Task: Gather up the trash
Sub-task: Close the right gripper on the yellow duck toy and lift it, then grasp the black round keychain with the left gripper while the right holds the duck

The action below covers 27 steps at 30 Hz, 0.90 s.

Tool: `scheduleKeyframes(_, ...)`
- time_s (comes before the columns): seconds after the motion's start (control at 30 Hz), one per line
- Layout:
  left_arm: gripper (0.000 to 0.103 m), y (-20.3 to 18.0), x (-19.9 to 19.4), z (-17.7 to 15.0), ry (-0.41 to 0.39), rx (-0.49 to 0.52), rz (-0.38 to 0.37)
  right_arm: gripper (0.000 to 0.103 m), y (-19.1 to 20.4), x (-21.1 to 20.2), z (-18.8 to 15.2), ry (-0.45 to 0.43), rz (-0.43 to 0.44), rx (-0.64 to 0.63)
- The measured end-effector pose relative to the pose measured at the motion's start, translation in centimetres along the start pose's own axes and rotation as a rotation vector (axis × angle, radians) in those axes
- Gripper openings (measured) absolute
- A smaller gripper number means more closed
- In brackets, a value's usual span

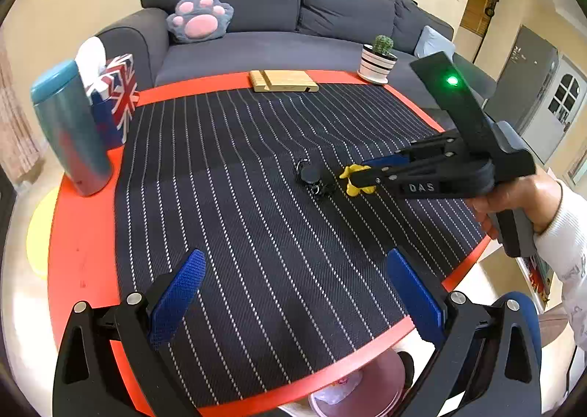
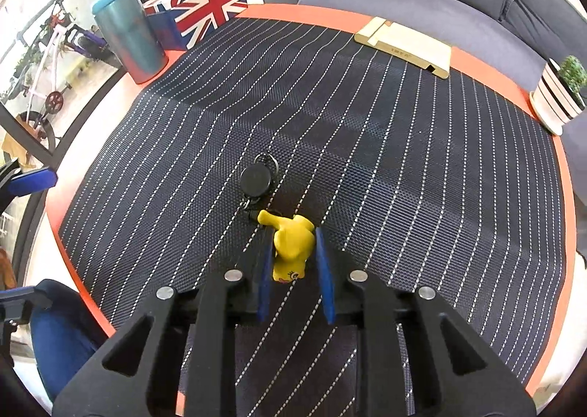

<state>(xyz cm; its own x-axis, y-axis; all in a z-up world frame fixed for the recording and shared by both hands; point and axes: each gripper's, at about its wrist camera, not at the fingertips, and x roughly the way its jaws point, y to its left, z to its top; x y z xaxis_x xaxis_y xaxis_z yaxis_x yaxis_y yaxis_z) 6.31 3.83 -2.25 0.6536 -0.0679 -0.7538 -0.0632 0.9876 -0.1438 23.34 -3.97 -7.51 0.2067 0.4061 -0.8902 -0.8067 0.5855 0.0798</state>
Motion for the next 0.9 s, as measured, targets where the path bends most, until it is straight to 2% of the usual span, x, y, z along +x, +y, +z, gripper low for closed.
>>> scheduleKeyframes(0.43, 0.095, -1.0, 2.3, 3.6, 0.009, 0.041, 0.0, 0.022, -1.2, -3.5, -1.3, -0.056, 0.005, 0.038)
scheduleKeyframes(0.67, 0.095, -1.5, 4.6, 5.5, 0.048, 0.058, 0.003, 0.022, -2.2, -5.2, -2.7, -0.073, 0.003, 0.064)
scheduleKeyframes(0.9, 0.095, -1.4, 8.2, 6.7, 0.125, 0.045, 0.023, 0.022, -3.1, -6.6, -3.9, -0.083, -0.003, 0.074)
